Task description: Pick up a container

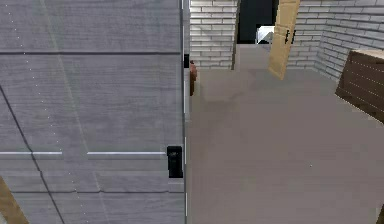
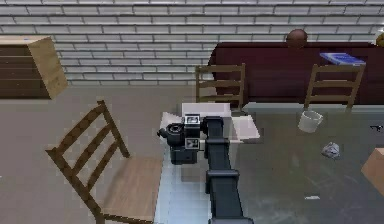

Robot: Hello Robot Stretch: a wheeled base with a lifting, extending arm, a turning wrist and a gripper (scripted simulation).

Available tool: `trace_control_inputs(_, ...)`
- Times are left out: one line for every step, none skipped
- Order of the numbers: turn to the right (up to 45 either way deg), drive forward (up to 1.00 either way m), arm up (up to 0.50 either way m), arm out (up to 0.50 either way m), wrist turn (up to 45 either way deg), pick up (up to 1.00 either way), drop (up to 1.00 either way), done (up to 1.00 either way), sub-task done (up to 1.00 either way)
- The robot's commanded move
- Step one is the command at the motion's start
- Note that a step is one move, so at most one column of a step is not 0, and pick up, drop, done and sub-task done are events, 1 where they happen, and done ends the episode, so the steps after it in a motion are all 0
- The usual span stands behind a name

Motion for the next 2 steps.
trace_control_inputs(0.0,0.0,0.1,0.0,0.0,0.0,0.0,0.0,0.0)
trace_control_inputs(0.0,0.0,0.0,0.0,0.0,0.0,0.0,1.0,0.0)
